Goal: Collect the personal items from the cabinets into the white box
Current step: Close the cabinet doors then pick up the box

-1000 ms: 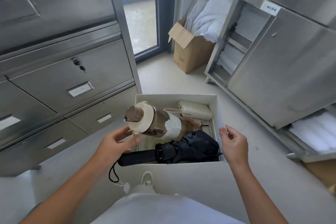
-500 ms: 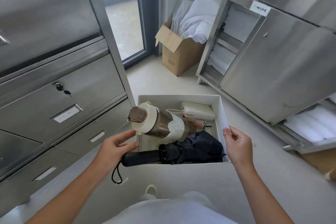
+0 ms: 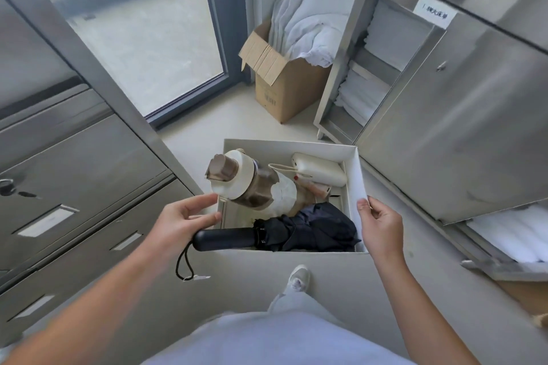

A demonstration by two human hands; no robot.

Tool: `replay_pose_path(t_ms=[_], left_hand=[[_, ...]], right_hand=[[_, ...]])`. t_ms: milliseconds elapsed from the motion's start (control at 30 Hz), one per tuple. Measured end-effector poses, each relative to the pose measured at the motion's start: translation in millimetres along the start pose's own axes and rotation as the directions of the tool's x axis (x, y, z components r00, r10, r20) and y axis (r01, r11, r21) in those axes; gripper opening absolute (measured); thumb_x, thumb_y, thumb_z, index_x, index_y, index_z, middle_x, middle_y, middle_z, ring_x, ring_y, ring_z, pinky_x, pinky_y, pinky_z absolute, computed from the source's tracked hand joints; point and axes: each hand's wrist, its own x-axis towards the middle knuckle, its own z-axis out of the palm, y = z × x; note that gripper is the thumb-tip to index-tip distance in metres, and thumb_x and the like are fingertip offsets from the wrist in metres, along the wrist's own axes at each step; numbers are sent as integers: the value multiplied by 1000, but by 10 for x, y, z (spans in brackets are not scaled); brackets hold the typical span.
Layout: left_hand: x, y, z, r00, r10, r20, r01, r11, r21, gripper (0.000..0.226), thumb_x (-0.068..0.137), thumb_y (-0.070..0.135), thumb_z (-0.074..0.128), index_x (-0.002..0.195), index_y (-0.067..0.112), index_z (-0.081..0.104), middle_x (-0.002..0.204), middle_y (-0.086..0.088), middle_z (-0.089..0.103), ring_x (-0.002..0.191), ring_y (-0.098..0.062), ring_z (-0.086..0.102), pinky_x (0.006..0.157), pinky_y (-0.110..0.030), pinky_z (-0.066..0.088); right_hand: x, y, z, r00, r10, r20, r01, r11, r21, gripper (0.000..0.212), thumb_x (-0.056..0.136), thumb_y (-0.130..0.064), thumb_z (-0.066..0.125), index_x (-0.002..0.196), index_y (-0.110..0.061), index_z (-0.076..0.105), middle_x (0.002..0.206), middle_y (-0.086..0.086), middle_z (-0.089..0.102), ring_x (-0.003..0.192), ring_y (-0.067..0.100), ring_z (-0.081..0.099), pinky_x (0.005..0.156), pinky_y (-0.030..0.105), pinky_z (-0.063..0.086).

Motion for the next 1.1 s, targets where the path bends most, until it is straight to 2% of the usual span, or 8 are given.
replay_pose_path(t_ms=[133,333,500,667,800,967,1033,1100], left_hand=[[423,227,166,997,-4,-76,4,1000,4,51,63,44,87,112,42,71,115,14,72,113,-12,66,102,-37,46],[1117,586,129,987,2,-163,-5,1000,-20,39,68,34,84,103,47,73,103,12,76,96,-7,72,78,-20,53],[1860,692,-83,972,-43,-229,33,998,-46,36,74,22,84,99,47,74,109,16,74,109,-6,66,101,-34,46],[2632,948,-331,961,-102,-256,85,994,-74,37,65,34,83,100,44,75,111,18,72,117,-9,62,109,-39,42],[3167,1249,-523,951,-116,-286,96,992,-82,37,63,35,83,97,46,75,111,19,72,112,-3,64,102,-32,45],[3747,1405,-760,913,-160,-375,107,982,-158,36,65,27,85,99,37,76,112,14,73,104,-10,70,84,-18,54],[3962,1398,-829,891,-179,-417,113,978,-178,36,71,17,85,101,34,75,112,14,73,103,-9,70,81,-15,53],[4187,1367,-874,861,-203,-467,115,971,-212,36,75,10,82,101,32,74,110,17,73,101,-6,70,78,-12,52]], right_hand=[[692,-232,-33,998,-15,57,14,1000,21,53,102,-26,58,52,-40,48,48,-11,28,57,14,24,55,29,23],[1669,-597,287,992,-50,117,45,998,45,53,101,-23,60,54,-44,46,43,-18,40,45,5,34,52,25,27],[2437,-864,752,979,-91,180,84,995,46,54,102,-24,59,55,-50,55,44,-17,40,46,4,35,46,16,25],[3208,-1212,1209,967,-115,226,109,993,39,55,102,-23,58,53,-48,52,46,-17,37,48,5,32,49,19,23],[3783,-1527,1536,961,-98,257,90,995,42,53,102,-23,58,55,-44,47,46,-22,44,47,-1,39,47,14,28],[4548,-1855,2068,932,-76,354,54,996,73,27,102,-25,59,76,-29,54,53,-21,46,52,-4,47,56,15,36],[4881,-1945,2335,904,-113,412,95,993,65,38,102,-21,59,68,-31,47,49,-20,45,49,-4,44,53,11,32],[5203,-2036,2611,869,-145,472,142,989,41,47,103,-20,58,61,-32,40,46,-17,41,48,1,36,51,15,29]])
